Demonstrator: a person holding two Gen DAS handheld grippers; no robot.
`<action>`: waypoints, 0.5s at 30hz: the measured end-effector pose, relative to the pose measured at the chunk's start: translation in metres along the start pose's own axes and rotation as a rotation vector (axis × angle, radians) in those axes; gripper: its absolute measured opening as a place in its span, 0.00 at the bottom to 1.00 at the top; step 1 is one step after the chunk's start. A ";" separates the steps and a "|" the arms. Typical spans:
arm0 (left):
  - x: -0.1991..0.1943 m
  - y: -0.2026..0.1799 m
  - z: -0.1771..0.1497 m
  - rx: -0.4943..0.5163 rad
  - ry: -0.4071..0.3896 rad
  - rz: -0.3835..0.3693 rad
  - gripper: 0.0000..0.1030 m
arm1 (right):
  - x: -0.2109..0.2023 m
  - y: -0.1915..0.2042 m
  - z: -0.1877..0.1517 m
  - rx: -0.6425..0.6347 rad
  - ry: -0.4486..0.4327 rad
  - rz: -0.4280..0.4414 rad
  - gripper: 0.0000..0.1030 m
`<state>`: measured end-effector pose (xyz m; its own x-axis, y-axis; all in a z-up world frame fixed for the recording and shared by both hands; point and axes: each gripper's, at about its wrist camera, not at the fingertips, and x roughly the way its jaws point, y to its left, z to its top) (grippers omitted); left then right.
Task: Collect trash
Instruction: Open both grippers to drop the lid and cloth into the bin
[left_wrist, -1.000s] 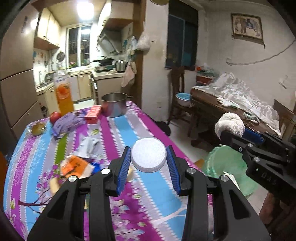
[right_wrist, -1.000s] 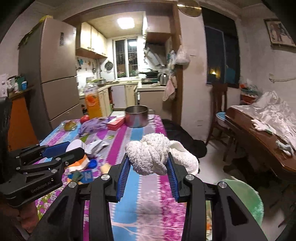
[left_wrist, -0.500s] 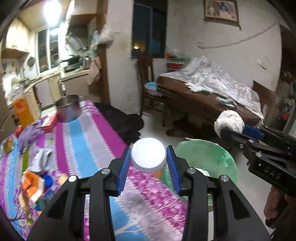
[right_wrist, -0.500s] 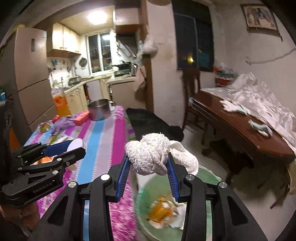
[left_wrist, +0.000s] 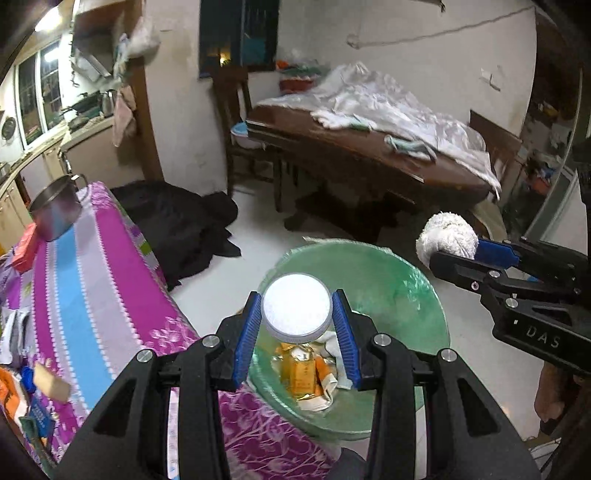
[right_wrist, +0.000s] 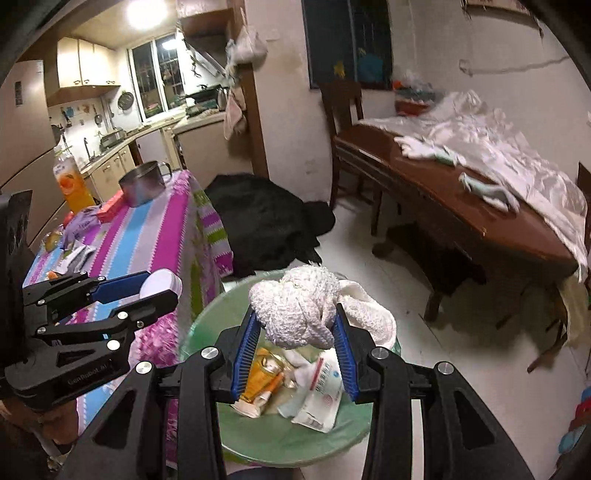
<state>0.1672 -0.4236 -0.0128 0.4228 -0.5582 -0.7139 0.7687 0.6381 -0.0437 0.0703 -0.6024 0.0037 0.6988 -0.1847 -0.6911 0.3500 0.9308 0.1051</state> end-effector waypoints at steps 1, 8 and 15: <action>0.006 -0.002 -0.002 0.005 0.012 -0.002 0.37 | 0.005 -0.004 -0.002 0.003 0.011 -0.001 0.40; 0.018 -0.006 -0.005 0.007 0.034 -0.001 0.37 | 0.023 -0.014 -0.011 0.020 0.040 -0.004 0.40; 0.023 -0.012 -0.007 0.014 0.038 -0.006 0.37 | 0.030 -0.013 -0.013 0.022 0.049 -0.001 0.40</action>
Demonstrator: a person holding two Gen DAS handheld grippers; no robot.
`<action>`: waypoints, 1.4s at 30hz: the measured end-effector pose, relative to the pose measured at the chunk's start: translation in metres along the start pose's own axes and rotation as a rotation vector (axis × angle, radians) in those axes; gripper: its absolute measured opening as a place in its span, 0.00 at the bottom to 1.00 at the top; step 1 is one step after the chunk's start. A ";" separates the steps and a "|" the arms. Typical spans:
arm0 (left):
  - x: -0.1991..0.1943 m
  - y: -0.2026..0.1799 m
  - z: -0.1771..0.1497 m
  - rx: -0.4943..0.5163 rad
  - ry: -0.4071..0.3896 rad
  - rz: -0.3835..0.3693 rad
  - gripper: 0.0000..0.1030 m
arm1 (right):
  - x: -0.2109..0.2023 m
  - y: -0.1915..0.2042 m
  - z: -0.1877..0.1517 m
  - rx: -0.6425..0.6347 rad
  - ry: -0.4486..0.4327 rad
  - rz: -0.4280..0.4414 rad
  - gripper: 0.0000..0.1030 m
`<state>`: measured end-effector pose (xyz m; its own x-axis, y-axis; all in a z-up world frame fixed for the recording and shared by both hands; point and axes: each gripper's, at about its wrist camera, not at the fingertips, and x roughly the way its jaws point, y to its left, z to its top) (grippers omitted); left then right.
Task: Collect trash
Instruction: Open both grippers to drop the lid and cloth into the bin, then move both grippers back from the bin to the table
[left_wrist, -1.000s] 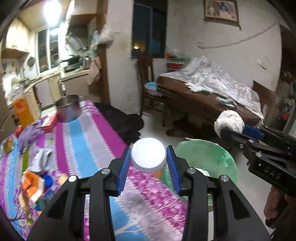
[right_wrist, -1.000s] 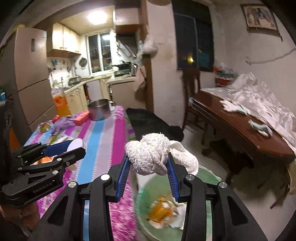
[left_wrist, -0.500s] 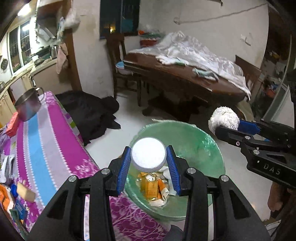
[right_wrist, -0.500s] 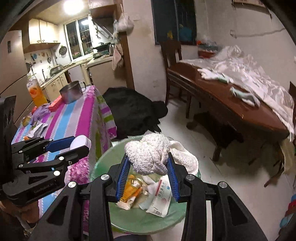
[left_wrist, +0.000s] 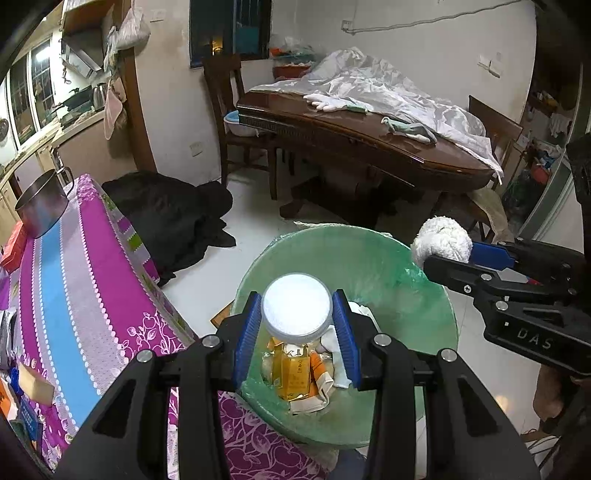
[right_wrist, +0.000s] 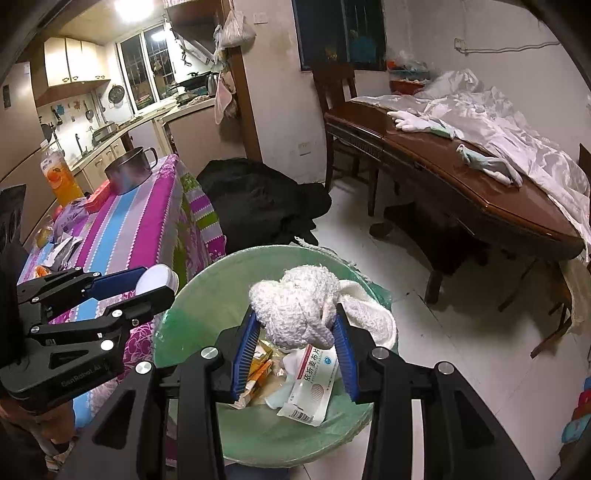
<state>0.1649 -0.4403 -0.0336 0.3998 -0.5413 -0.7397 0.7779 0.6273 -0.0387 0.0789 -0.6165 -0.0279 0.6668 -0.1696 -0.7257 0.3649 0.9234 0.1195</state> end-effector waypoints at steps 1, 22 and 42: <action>0.001 0.000 0.001 -0.001 0.001 -0.001 0.37 | 0.001 0.000 0.000 0.000 0.001 0.000 0.40; 0.002 0.007 0.000 -0.021 -0.015 0.031 0.73 | -0.006 -0.008 -0.003 0.028 -0.034 -0.008 0.59; -0.028 0.029 -0.017 -0.029 -0.076 0.094 0.76 | -0.031 0.021 -0.013 -0.012 -0.108 0.027 0.67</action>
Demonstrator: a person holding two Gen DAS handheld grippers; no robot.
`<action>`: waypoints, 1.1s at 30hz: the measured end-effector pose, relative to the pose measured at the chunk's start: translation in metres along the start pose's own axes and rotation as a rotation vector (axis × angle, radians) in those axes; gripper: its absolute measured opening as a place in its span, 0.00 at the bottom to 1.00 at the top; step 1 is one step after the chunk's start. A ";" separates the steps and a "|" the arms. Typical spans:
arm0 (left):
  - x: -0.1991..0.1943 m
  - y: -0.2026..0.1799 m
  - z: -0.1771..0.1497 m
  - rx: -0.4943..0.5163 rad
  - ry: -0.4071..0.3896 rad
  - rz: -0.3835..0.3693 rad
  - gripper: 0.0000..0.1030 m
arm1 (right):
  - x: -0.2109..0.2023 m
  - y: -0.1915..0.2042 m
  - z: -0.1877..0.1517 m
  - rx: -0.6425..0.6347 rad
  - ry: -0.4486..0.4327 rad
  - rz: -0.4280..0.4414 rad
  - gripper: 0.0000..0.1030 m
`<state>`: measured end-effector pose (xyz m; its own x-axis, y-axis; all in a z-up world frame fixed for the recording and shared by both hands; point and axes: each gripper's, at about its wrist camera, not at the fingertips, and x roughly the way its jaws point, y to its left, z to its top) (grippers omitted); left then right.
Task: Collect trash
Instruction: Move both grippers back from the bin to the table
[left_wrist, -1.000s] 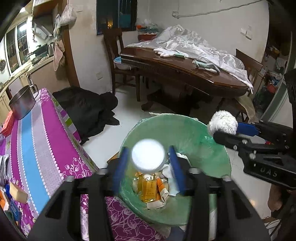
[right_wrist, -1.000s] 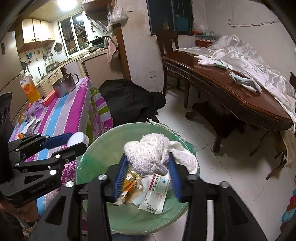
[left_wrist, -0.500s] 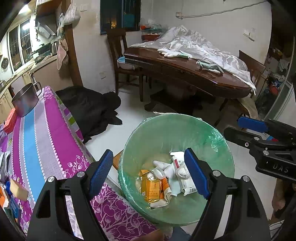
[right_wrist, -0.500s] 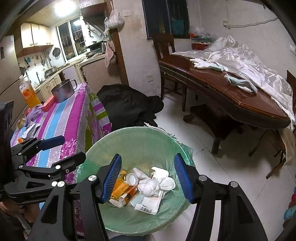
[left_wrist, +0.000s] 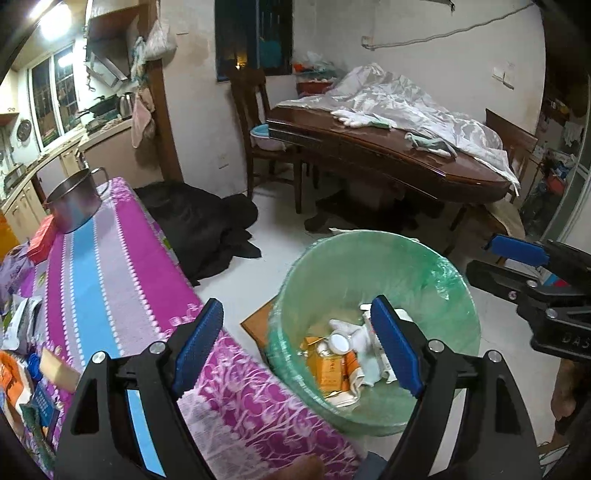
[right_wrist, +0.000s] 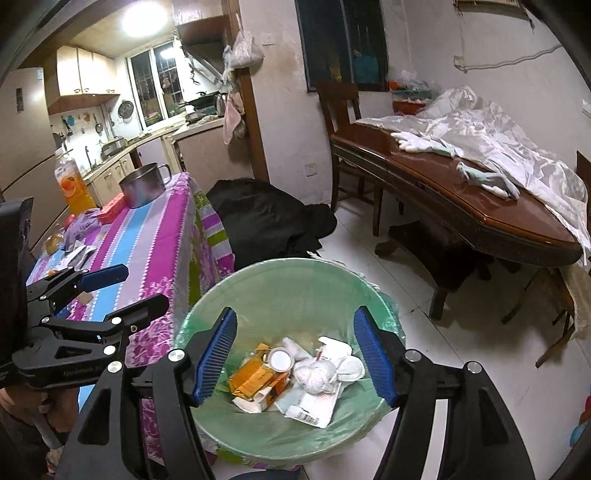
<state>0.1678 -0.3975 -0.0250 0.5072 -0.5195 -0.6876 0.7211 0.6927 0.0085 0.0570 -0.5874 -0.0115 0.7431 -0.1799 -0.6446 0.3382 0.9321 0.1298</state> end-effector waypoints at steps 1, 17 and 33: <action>-0.002 0.003 -0.001 -0.003 -0.003 0.006 0.76 | -0.002 0.003 0.000 -0.004 -0.005 0.003 0.67; -0.033 0.055 -0.027 -0.058 -0.023 0.067 0.77 | -0.029 0.076 0.000 -0.088 -0.079 0.097 0.76; -0.110 0.212 -0.117 -0.277 -0.023 0.279 0.77 | 0.001 0.177 -0.028 -0.188 -0.027 0.281 0.80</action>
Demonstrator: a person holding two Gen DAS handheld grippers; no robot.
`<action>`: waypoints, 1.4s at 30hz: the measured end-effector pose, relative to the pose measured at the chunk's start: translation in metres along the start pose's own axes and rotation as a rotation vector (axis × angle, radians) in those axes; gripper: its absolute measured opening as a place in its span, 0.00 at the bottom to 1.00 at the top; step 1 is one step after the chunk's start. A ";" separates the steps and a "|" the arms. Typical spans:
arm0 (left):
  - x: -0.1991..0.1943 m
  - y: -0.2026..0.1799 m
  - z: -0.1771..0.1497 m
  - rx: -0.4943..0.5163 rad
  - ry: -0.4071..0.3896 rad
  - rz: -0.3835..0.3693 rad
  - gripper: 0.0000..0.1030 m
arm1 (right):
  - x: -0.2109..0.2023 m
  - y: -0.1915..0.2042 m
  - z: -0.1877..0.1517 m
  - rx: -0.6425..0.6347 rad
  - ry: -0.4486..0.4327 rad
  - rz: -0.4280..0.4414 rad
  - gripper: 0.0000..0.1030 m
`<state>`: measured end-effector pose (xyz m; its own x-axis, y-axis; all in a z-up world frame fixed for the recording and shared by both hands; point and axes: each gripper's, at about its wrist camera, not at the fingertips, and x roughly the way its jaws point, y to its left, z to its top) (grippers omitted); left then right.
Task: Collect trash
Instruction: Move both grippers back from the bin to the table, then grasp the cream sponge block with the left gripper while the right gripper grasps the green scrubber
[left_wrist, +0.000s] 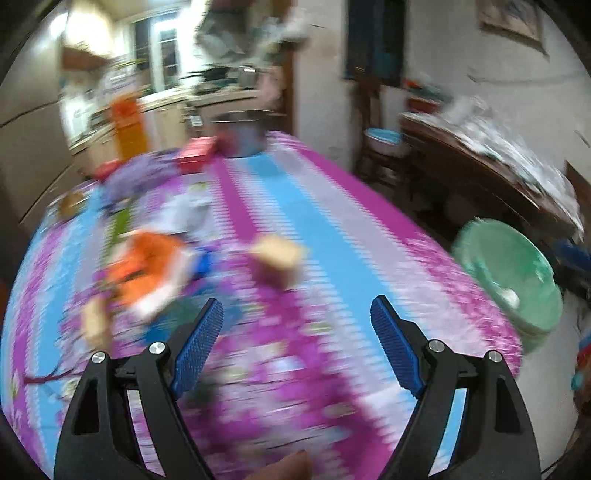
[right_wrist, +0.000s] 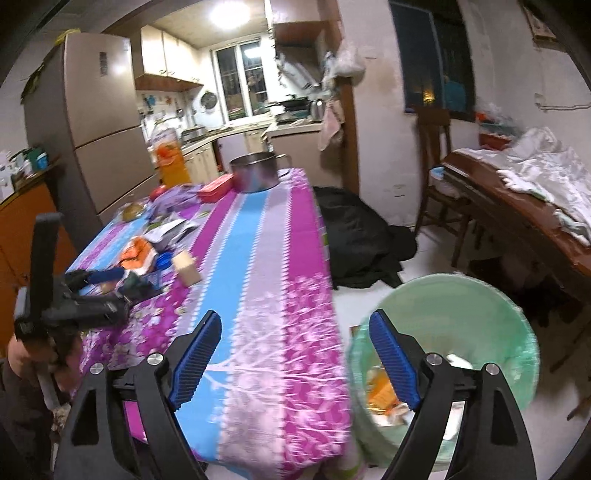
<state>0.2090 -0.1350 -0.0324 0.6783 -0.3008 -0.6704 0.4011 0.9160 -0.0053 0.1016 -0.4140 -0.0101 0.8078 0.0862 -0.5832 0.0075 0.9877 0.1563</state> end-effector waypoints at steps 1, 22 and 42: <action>-0.007 0.020 -0.002 -0.034 -0.011 0.023 0.77 | 0.005 0.006 -0.001 -0.003 0.007 0.014 0.80; 0.037 0.181 -0.027 -0.336 0.120 0.181 0.76 | 0.094 0.137 -0.001 -0.115 0.123 0.248 0.80; 0.038 0.171 -0.037 -0.280 0.111 0.124 0.31 | 0.190 0.264 0.009 -0.181 0.206 0.326 0.55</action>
<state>0.2810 0.0203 -0.0861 0.6338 -0.1657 -0.7555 0.1245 0.9859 -0.1118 0.2629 -0.1380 -0.0726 0.6157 0.4041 -0.6765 -0.3476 0.9097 0.2271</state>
